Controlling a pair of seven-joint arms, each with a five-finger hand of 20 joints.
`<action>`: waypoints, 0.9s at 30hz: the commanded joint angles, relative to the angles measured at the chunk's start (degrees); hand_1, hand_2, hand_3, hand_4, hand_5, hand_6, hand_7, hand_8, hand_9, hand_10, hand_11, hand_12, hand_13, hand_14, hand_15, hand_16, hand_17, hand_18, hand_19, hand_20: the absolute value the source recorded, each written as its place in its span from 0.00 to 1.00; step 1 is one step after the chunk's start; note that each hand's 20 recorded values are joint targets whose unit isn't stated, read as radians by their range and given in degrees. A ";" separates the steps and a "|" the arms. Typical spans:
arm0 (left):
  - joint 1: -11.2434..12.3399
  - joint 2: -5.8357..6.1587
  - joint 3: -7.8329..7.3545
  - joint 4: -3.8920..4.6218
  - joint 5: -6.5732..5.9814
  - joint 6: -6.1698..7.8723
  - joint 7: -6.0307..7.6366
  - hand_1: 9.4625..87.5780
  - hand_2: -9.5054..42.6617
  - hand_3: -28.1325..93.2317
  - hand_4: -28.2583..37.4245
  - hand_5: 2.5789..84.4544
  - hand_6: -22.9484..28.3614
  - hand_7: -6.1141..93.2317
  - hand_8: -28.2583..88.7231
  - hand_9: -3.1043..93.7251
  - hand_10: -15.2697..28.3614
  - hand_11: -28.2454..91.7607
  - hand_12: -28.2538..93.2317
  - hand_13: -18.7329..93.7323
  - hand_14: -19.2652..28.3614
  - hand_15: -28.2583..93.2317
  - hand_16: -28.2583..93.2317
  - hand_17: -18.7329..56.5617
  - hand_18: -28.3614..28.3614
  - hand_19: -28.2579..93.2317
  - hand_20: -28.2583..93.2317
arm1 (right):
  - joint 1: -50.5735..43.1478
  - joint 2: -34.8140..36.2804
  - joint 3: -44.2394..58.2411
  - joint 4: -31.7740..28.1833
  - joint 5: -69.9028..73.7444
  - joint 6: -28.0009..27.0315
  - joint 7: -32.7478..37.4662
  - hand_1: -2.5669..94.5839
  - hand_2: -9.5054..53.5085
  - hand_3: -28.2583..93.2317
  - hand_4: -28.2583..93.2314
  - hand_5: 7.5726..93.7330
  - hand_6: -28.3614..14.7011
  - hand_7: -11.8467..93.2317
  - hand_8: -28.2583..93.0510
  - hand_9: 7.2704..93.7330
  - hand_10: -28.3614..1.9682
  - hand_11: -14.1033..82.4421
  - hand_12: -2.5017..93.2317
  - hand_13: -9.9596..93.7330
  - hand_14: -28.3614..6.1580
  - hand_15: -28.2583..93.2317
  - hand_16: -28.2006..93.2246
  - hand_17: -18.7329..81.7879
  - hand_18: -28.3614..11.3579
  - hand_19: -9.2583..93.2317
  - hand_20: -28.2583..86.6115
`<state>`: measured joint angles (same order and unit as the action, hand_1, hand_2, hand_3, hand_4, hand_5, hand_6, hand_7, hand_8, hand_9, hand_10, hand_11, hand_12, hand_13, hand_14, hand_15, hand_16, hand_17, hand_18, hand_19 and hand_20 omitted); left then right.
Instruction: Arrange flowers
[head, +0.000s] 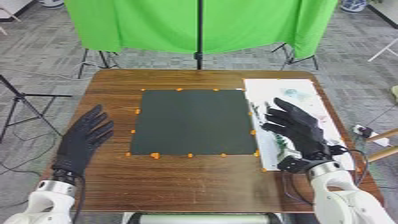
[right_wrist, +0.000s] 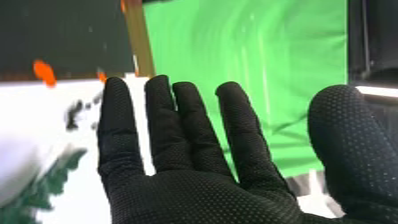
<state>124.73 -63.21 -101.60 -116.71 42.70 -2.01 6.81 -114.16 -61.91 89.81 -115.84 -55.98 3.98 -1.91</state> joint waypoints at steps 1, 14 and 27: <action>1.05 -0.05 0.17 -0.30 1.34 0.59 1.06 0.21 0.17 0.80 0.00 0.29 0.50 0.26 0.15 0.26 0.58 0.37 0.36 0.33 0.70 0.48 0.21 0.15 0.88 0.67 0.21 | 1.24 0.37 1.21 -0.94 -1.03 -1.76 1.10 0.17 0.24 0.97 0.01 0.31 0.58 0.29 0.13 0.33 0.48 0.29 0.21 0.38 0.49 0.41 0.39 0.28 0.18 0.58 0.42; -0.66 0.96 -0.74 0.13 2.11 -1.73 -0.48 0.23 0.07 0.76 0.00 0.27 0.50 0.27 0.15 0.25 0.57 0.37 0.37 0.33 0.68 0.48 0.22 0.14 0.89 0.66 0.22 | 0.96 0.81 0.64 -0.65 -0.82 -1.76 0.80 0.18 0.21 0.96 0.01 0.31 0.58 0.29 0.12 0.34 0.47 0.30 0.22 0.39 0.49 0.42 0.40 0.28 0.18 0.58 0.43; -0.40 0.75 -0.56 0.01 2.68 -1.79 -0.76 0.22 0.08 0.78 0.00 0.29 0.51 0.27 0.15 0.27 0.58 0.38 0.37 0.34 0.69 0.48 0.22 0.14 0.88 0.66 0.22 | 0.99 5.55 0.28 -2.70 -27.20 16.58 2.04 0.36 0.03 0.85 0.00 0.40 0.60 0.39 0.08 0.46 0.55 0.50 0.21 0.50 0.55 0.66 0.34 0.39 0.25 0.76 0.50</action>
<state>123.18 -62.26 -101.64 -116.72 44.31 -3.36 6.90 -115.19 -61.92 91.75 -117.46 -58.27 5.69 -1.41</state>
